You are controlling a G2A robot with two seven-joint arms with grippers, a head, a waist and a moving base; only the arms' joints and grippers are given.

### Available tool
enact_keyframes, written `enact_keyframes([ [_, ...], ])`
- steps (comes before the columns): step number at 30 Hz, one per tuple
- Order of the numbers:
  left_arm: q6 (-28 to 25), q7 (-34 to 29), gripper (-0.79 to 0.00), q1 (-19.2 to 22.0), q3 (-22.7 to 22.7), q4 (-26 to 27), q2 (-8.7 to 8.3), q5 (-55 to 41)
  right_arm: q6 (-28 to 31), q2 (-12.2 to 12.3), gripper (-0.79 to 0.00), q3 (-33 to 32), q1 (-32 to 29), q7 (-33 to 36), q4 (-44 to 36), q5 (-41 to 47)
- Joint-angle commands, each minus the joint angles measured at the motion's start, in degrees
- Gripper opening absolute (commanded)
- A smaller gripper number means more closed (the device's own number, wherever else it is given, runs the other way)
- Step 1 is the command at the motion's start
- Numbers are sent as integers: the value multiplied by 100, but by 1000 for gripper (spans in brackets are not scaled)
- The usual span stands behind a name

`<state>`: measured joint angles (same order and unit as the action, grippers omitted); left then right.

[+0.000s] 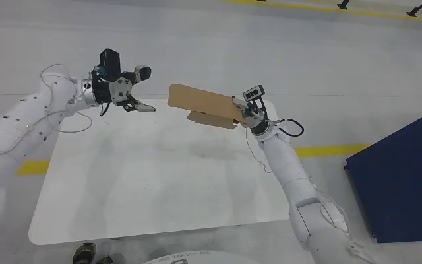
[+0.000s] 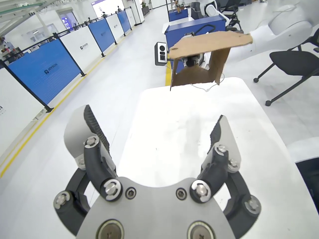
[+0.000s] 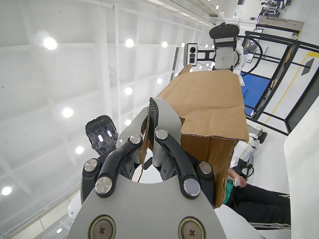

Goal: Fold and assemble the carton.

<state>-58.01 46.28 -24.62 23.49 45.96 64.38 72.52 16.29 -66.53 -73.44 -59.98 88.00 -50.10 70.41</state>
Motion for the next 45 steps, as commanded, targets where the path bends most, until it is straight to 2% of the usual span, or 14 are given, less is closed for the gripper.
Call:
enact_keyframes([
  [1, 1, 1, 0, -63, 30, 69, -97, 25, 0, -1, -785, 5, 0, 0, -1, -2],
  [5, 1, 1, 0, -186, -32, 400, -268, 167, 0, -1, -785, 5, 0, 0, -1, -2],
  [9, 27, 27, 0, -171, -160, 856, -426, 749, 0, -1, -785, 5, 0, 0, -1, -2],
  [12, 541, 541, 0, -167, -311, 1401, -573, 2009, -682, -12, -785, 1, 57, -721, 6, 109],
  [14, 1007, 1006, 0, -171, -404, 1492, -692, 2740, -1317, -34, -785, 19, 141, -923, 71, 335],
  [16, 1507, 1387, 0, -187, -412, 1494, -780, 3274, -1471, -48, -785, 19, 241, -1038, 213, 349],
  [17, 1723, 1483, 0, -201, -399, 1517, -816, 3456, -1569, -74, -785, 61, 265, -1135, 279, 396],
  [18, 1946, 1503, -37, -219, -380, 1568, -847, 3624, -1746, -96, -785, 114, 304, -1168, 320, 428],
  [21, 2496, 1521, -197, -338, -263, 1837, -931, 3823, -2069, -140, -785, 213, 397, -1169, 466, 438],
  [25, 2482, 1427, -163, -442, -103, 2198, -1016, 3789, -2402, -181, -785, 295, 500, -1115, 630, 428],
  [29, 2346, 1236, -151, -496, -1, 2475, -1028, 3704, -2437, -230, -785, 395, 543, -1108, 696, 328],
  [35, 2261, 564, -117, -463, 33, 2714, -921, 3758, -2436, -291, -785, 518, 583, -1093, 698, 154],
  [45, 2171, 33, -117, -475, 139, 2611, -714, 3389, -2461, -340, -785, 565, 601, -1012, 686, -19],
])
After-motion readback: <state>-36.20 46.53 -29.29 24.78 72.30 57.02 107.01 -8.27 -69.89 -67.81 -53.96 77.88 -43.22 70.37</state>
